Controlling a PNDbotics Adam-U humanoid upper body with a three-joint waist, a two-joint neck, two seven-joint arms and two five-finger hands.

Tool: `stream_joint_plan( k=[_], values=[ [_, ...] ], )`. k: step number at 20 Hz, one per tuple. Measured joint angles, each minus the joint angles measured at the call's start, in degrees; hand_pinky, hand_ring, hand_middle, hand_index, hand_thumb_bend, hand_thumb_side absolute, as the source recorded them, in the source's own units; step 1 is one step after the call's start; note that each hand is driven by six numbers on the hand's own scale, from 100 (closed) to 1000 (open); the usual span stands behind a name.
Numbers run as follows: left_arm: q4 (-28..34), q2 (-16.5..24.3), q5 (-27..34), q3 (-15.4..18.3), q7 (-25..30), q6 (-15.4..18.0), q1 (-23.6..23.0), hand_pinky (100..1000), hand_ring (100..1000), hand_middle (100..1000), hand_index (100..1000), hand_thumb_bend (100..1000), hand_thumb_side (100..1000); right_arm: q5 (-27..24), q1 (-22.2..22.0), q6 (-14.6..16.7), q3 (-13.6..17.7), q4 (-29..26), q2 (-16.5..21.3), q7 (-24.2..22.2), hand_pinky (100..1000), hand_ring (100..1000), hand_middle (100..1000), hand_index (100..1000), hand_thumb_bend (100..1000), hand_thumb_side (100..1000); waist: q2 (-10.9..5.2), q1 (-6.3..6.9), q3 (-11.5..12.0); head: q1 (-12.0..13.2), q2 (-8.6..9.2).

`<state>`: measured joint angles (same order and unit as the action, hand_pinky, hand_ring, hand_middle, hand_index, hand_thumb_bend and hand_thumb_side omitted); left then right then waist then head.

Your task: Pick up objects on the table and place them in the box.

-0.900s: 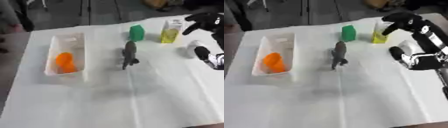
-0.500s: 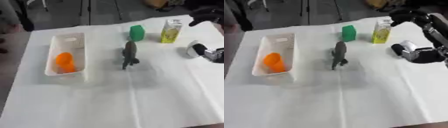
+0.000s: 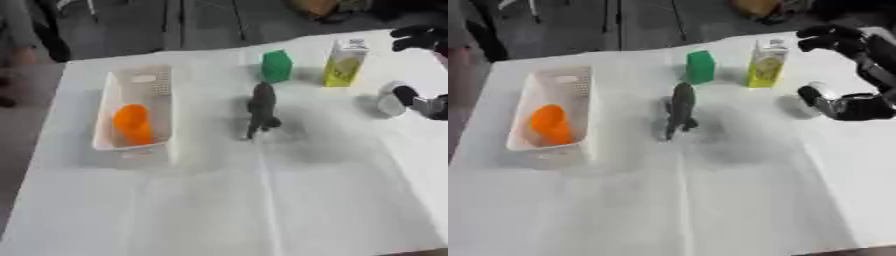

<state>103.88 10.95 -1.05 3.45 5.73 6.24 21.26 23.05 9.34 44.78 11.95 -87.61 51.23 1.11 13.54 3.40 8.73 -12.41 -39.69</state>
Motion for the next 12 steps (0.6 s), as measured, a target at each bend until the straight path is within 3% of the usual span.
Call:
stream_joint_plan(
  k=[3, 12],
  values=[
    [0.0, 0.0, 0.0, -0.1, 0.04, 0.03, 0.0, 575, 697, 838, 908, 479, 932, 1.54, 0.31, 0.48, -0.09, 2.49, 0.62, 1.12, 814, 787, 891, 909, 326, 556, 0.0, 0.0, 0.2, 0.0, 0.0],
    [-0.01, 0.02, 0.0, -0.15, 0.3, 0.02, 0.01, 575, 696, 837, 908, 475, 934, 6.87, 2.0, 1.41, -1.11, 9.53, 2.17, 2.95, 931, 877, 916, 923, 331, 655, 0.11, -0.03, 0.88, -0.12, 0.0]
  ],
)
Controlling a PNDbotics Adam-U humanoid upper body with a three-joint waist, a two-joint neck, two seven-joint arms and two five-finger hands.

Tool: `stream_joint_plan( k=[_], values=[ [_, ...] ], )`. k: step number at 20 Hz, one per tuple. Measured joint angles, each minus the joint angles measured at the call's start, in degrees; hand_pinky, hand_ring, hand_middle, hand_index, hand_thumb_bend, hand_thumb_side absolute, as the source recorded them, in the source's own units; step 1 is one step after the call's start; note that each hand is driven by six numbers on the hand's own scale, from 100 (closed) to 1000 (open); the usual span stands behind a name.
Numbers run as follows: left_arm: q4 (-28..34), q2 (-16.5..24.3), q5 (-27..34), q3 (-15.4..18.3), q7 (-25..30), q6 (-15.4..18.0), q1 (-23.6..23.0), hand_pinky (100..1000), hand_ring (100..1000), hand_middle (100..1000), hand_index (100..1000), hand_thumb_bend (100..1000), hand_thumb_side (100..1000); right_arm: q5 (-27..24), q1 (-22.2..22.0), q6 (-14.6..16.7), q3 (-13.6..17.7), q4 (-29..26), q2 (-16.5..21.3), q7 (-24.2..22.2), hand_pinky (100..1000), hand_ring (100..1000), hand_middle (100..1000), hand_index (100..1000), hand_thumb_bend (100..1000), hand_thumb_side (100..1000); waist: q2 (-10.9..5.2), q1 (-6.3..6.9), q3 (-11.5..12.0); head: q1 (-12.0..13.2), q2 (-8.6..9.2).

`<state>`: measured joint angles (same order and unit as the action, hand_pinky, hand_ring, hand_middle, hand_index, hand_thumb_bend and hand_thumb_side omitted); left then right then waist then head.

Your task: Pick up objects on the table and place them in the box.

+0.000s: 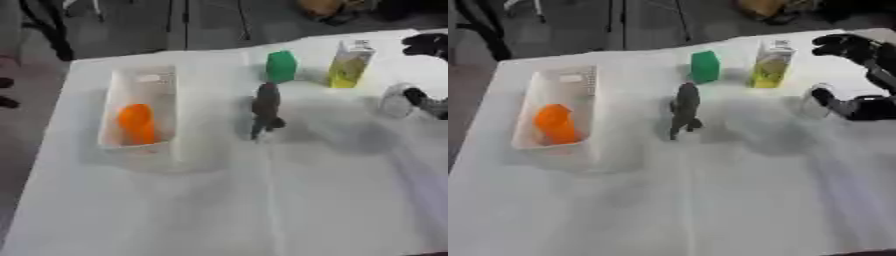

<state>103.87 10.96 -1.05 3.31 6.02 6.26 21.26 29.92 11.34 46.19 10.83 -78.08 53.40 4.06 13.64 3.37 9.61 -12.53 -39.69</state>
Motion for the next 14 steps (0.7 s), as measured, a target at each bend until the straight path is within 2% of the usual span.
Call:
stream_joint_plan(
  k=[9, 14],
  values=[
    [0.0, 0.0, 0.0, -0.31, 0.26, 0.04, 0.04, 574, 696, 828, 908, 470, 938, 3.11, 1.69, 1.76, -1.42, 5.16, 0.27, -1.44, 908, 892, 947, 948, 316, 751, 0.33, -0.02, 0.66, -0.32, 0.0],
    [-0.01, 0.0, 0.0, -0.33, 0.29, 0.03, 0.08, 574, 696, 827, 909, 467, 940, 3.97, 2.29, 2.27, -1.82, 8.13, 0.35, -3.14, 896, 898, 953, 950, 332, 767, 0.48, -0.02, 0.75, -0.37, 0.0]
  ],
)
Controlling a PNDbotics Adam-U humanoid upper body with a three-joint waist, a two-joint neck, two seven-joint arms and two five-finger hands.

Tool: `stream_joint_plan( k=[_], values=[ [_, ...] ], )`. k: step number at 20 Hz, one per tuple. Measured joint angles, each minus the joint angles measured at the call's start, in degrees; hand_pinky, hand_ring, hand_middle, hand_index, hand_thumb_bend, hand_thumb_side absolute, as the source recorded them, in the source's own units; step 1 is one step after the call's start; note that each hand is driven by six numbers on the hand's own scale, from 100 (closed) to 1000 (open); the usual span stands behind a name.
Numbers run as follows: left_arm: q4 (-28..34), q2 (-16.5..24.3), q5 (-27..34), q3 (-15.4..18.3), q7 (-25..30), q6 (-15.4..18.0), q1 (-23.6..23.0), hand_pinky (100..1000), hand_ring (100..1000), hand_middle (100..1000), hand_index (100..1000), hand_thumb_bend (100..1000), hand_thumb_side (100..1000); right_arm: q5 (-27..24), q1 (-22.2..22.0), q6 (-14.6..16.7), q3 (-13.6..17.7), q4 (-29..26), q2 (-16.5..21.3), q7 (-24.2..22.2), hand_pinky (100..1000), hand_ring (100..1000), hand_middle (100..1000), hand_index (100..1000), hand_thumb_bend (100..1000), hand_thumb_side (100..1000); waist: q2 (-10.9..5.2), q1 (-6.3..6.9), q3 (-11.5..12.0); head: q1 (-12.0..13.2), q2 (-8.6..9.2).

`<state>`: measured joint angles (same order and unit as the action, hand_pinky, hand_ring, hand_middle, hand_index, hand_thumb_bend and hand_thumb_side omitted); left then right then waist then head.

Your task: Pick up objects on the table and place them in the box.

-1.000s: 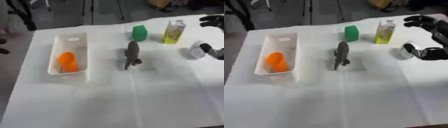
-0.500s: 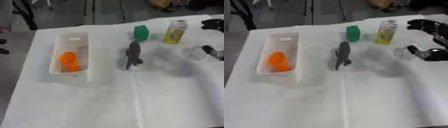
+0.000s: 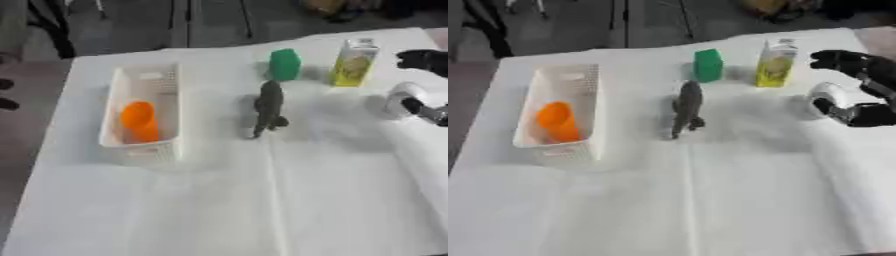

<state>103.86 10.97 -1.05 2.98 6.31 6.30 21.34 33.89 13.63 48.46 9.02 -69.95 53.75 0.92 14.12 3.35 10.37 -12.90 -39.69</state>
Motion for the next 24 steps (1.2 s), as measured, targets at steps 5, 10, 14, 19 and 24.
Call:
stream_joint_plan(
  k=[5, 10, 14, 19, 24],
  values=[
    [0.0, 0.0, 0.0, -0.01, 0.07, -0.01, 0.0, 574, 695, 824, 909, 465, 941, 1.42, 0.21, -0.54, -0.05, 2.36, 0.04, -0.47, 888, 904, 950, 944, 361, 778, 0.21, 0.0, 0.28, -0.02, 0.0],
    [-0.01, 0.0, 0.04, -0.03, 0.15, 0.01, 0.01, 574, 695, 823, 910, 464, 941, 3.81, 0.51, -1.77, -0.03, 4.04, 0.16, 0.89, 890, 907, 948, 941, 374, 784, 0.21, 0.0, 0.35, -0.02, 0.0],
    [-0.01, 0.0, 0.06, -0.18, 0.23, 0.07, 0.01, 574, 695, 824, 910, 463, 941, 5.68, 0.52, -3.26, 0.16, 5.82, 0.61, 2.6, 891, 910, 948, 937, 387, 784, 0.25, 0.0, 0.62, -0.05, 0.01],
    [-0.01, 0.0, 0.1, -0.33, 0.33, 0.09, 0.01, 574, 695, 824, 910, 462, 942, 8.07, 0.52, -4.43, 0.16, 7.74, 0.71, 5.0, 882, 892, 940, 935, 384, 794, 0.38, 0.0, 0.68, -0.07, 0.22],
    [-0.01, 0.0, 0.19, -0.34, 0.38, 0.07, 0.02, 574, 695, 824, 910, 461, 943, 9.67, 0.59, -4.81, 0.07, 9.4, 0.71, 6.26, 869, 875, 933, 934, 383, 806, 0.63, 0.0, 1.05, -0.15, 0.45]
  ],
)
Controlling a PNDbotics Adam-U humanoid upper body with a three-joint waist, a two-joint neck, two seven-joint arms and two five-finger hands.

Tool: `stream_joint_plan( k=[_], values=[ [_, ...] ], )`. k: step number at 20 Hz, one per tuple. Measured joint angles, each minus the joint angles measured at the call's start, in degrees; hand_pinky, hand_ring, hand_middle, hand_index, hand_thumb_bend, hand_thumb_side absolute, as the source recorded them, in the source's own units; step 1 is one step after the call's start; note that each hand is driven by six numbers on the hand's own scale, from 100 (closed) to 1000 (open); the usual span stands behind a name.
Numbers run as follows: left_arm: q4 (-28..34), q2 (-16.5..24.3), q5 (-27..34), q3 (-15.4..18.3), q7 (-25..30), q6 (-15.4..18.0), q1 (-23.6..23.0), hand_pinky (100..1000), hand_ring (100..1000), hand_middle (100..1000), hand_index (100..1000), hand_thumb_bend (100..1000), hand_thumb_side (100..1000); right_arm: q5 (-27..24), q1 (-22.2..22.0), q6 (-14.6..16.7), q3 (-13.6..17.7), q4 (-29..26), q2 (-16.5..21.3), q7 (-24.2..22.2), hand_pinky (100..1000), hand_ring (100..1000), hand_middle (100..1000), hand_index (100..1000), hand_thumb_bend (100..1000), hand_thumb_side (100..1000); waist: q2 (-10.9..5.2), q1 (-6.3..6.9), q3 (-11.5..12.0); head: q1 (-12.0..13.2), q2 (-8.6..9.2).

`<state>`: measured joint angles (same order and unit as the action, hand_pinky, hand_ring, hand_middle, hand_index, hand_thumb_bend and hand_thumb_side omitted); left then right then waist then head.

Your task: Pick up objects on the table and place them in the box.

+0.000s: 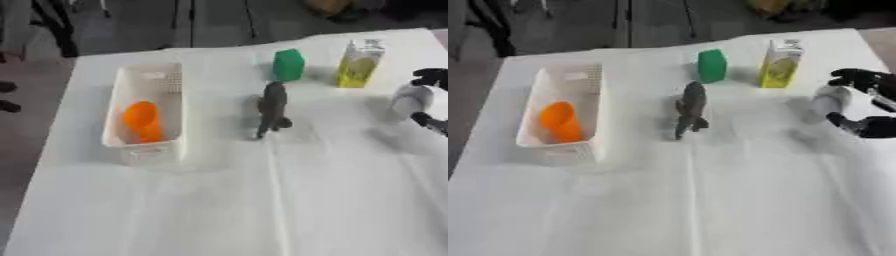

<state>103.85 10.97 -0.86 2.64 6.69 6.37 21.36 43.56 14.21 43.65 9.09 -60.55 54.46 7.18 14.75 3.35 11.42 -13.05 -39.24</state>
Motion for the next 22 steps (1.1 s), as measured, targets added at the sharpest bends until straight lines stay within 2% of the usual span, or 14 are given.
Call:
stream_joint_plan(
  k=[12, 22],
  values=[
    [0.0, 0.0, 0.31, -0.03, 0.19, 0.03, 0.29, 574, 695, 825, 911, 458, 944, 1.21, 1.11, 0.32, -0.31, 2.04, 0.29, -0.49, 790, 802, 902, 916, 373, 841, 0.35, 0.0, 0.4, -0.16, 0.02],
    [-0.01, 0.0, 0.37, -0.39, 0.55, 0.13, 0.39, 575, 695, 825, 911, 457, 944, 1.03, 2.8, 0.12, -0.83, 3.23, 0.29, -1.0, 751, 788, 890, 909, 377, 803, 0.73, 0.0, 1.93, -0.66, 0.03]
  ],
)
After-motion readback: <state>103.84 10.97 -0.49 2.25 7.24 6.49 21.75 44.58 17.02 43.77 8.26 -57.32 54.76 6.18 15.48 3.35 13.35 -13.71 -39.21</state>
